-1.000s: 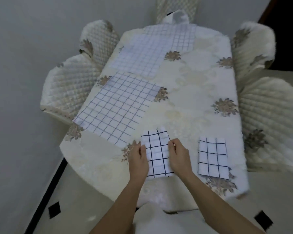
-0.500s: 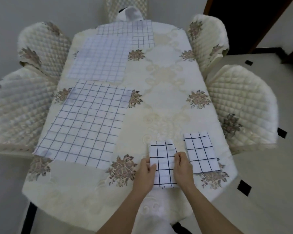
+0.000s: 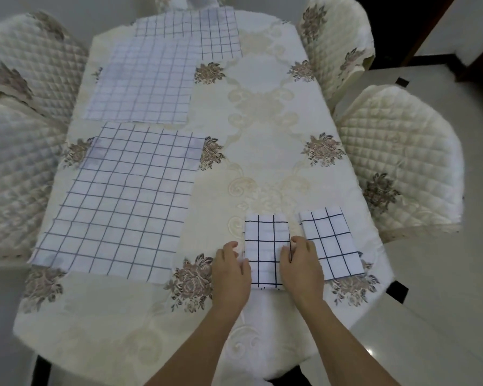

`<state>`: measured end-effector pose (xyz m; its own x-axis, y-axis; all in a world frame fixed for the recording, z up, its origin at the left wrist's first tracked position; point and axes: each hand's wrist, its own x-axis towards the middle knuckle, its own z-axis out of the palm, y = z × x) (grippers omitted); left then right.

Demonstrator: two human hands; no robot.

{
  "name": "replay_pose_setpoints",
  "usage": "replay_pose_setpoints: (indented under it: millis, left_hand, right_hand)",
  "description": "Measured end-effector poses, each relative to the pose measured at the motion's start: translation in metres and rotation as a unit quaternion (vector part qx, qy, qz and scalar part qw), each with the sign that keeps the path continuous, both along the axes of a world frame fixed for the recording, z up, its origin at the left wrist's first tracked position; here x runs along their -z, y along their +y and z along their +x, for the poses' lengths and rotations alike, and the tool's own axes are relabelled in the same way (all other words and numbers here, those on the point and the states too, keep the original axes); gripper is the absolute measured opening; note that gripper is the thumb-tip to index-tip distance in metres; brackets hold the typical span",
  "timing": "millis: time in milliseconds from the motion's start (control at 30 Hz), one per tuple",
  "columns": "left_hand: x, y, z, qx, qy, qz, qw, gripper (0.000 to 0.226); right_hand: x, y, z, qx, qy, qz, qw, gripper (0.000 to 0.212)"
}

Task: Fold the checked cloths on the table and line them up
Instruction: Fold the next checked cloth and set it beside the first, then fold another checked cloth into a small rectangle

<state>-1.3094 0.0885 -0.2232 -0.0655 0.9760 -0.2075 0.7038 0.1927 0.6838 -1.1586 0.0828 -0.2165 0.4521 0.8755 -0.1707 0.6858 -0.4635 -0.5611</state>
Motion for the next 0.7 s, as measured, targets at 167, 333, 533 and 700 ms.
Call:
replay_pose_setpoints:
  millis: [167, 333, 533, 700]
  left_hand:
    - [0.008, -0.017, -0.019, 0.205, 0.149, 0.154, 0.955, 0.05]
    - [0.02, -0.024, -0.035, 0.343, 0.168, 0.169, 0.909, 0.048]
    - [0.024, -0.023, -0.034, 0.334, 0.16, 0.19, 0.909, 0.043]
    - [0.027, -0.021, -0.036, 0.323, 0.176, 0.228, 0.902, 0.034]
  right_hand:
    - [0.008, -0.033, 0.008, -0.159, -0.097, 0.05, 0.981, 0.044]
    - [0.024, -0.052, 0.018, -0.299, -0.122, 0.04, 0.946, 0.064]
    - [0.026, -0.059, 0.017, -0.327, -0.1, 0.011, 0.94, 0.069]
    - [0.03, -0.059, 0.01, -0.319, -0.082, 0.018, 0.944, 0.063]
